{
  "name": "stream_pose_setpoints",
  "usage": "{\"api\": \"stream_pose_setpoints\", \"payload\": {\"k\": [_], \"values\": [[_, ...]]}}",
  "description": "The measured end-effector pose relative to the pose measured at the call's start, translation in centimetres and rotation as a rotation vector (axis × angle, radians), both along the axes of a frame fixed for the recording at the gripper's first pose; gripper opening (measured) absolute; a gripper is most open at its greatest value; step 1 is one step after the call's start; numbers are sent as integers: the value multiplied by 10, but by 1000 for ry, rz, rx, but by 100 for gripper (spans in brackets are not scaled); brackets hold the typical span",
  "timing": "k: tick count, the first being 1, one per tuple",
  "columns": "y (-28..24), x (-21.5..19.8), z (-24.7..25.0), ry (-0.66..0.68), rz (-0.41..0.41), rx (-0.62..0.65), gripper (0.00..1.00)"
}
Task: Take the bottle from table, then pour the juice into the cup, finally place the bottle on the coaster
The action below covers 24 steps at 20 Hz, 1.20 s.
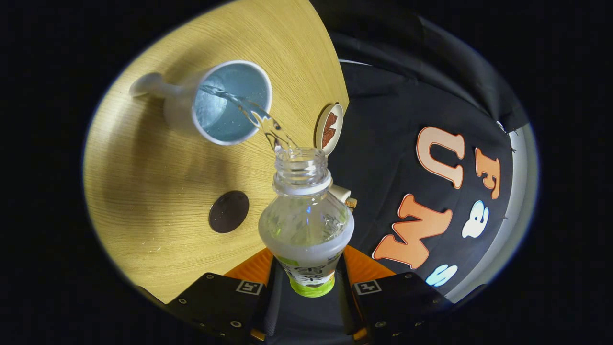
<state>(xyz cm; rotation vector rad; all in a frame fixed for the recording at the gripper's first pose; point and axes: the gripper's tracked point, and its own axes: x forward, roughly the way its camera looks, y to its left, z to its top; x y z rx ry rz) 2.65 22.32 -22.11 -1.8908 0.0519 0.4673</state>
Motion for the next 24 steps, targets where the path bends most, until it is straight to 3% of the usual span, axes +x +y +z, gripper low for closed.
{"api": "stream_pose_setpoints", "payload": {"k": [24], "values": [[9,12,22,-32,58,-92,54]]}}
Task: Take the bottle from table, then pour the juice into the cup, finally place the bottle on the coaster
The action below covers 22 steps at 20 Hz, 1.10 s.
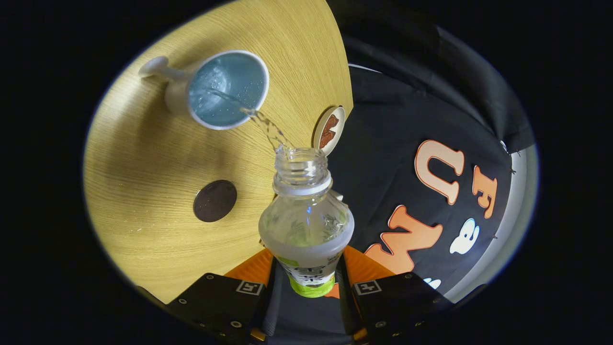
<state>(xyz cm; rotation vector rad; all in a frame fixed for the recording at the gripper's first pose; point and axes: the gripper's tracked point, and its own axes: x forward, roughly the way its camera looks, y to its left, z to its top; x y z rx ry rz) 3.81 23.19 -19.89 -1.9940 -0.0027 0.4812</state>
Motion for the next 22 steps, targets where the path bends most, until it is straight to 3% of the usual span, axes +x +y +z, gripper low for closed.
{"api": "stream_pose_setpoints", "payload": {"k": [22], "values": [[17,7,14,-48,66,-87,54]]}}
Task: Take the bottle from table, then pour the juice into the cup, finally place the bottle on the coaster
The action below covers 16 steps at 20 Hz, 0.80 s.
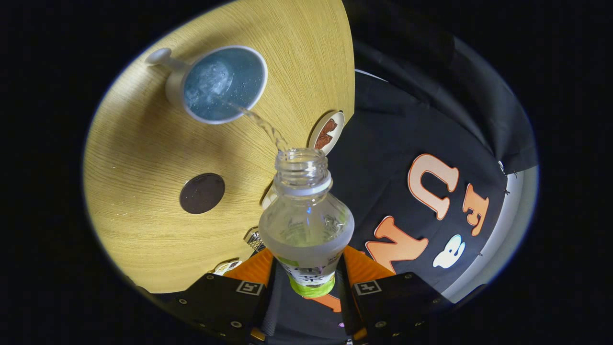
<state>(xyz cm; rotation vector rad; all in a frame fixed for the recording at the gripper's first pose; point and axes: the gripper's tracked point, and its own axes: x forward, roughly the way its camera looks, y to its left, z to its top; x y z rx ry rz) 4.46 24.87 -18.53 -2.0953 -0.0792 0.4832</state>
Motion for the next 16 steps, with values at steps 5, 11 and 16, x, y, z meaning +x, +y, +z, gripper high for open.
{"api": "stream_pose_setpoints", "payload": {"k": [5,11,16], "values": [[3,2,5,-15,17,-17,54],[5,3,8,-21,29,-31,54],[7,3,10,-29,44,-46,54]]}}
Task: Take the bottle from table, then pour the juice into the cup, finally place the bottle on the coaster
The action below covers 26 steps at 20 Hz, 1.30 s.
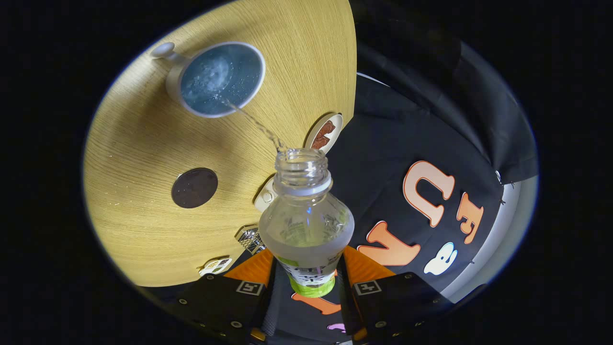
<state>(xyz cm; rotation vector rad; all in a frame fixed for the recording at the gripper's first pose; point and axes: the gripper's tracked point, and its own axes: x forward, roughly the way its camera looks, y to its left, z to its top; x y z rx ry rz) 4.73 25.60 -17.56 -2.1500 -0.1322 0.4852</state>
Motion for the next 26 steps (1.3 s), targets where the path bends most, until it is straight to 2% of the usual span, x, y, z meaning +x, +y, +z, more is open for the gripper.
{"api": "stream_pose_setpoints", "payload": {"k": [19,26], "values": [[3,-2,-4,-2,26,-27,54],[-7,-10,-27,71,-45,76,54]]}}
